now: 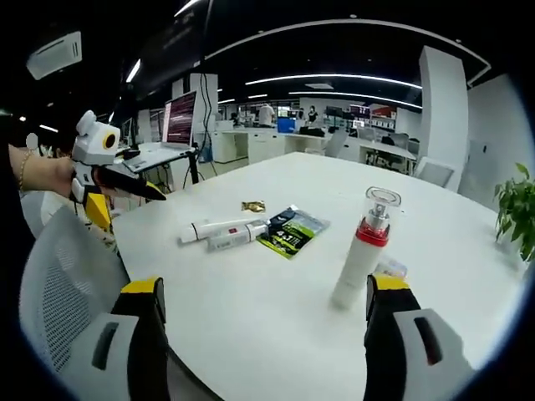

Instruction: Arrange the skincare products in the storage area until every visible bottle or jar stands upright without overlapping.

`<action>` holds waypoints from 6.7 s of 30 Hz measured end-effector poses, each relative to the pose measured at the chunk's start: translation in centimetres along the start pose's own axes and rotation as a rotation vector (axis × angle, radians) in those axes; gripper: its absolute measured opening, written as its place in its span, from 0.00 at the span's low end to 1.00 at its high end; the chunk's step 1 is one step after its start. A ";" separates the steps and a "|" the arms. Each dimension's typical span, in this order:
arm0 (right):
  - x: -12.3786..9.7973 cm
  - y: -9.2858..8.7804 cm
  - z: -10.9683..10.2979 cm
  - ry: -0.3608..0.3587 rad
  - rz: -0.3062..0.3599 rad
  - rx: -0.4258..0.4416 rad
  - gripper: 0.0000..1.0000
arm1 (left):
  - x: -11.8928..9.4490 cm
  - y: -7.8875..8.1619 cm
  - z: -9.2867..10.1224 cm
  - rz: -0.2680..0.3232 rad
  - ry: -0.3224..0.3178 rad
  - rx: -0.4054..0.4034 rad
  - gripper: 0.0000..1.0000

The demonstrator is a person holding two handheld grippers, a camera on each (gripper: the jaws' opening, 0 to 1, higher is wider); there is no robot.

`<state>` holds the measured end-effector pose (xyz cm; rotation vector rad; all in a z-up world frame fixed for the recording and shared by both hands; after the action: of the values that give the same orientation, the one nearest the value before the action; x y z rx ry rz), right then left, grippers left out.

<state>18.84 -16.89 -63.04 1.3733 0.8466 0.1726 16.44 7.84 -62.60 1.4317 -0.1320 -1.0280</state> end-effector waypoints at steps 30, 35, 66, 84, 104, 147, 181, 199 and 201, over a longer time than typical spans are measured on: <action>-0.6 -0.8 -0.2 -0.019 -0.011 0.014 0.98 | -1.1 -0.8 -0.7 -0.011 0.063 -0.022 0.98; -0.6 -0.9 -0.2 -0.018 -0.009 0.013 0.98 | -0.6 0.0 -1.2 -0.016 0.067 -0.010 0.97; -1.2 -0.3 1.0 -0.095 0.023 0.005 0.98 | 3.9 0.0 -5.3 -0.286 0.080 0.054 0.91; -1.7 0.1 1.4 -0.142 0.044 -0.034 0.98 | 7.2 -0.2 -6.6 -0.453 0.092 0.106 0.84; -1.4 -0.2 1.6 -0.158 0.026 -0.069 0.98 | 8.8 -2.0 -9.3 -0.638 0.145 0.104 0.72; -1.2 -0.9 2.2 -0.177 0.004 -0.051 0.97 | 11.7 -1.3 -11.4 -0.709 0.191 -0.031 0.59; -1.1 -1.3 2.6 -0.193 -0.024 -0.037 0.97 | 13.9 0.6 -13.6 -0.705 0.267 -0.057 0.36; -1.0 -1.4 2.5 -0.190 -0.037 -0.050 0.96 | 14.3 0.5 -13.6 -0.734 0.298 0.023 0.31; -1.1 -1.3 2.5 -0.189 -0.033 -0.044 0.95 | 14.2 0.5 -13.5 -0.722 0.309 0.018 0.31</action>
<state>19.18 -19.81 -63.90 1.3109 0.7031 0.0345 33.60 8.63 -71.98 1.6767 0.6442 -1.3560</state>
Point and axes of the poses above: the point that each gripper's makers call its tool centre point, and the gripper's own axes: x roughly forward along the fingers, z roughly to its right, y roughly out of its top, the point moved 4 cm from there along -x, roughly backward along the fingers, and after that the axes turned 5 degrees about x, right-handed, at the moved point
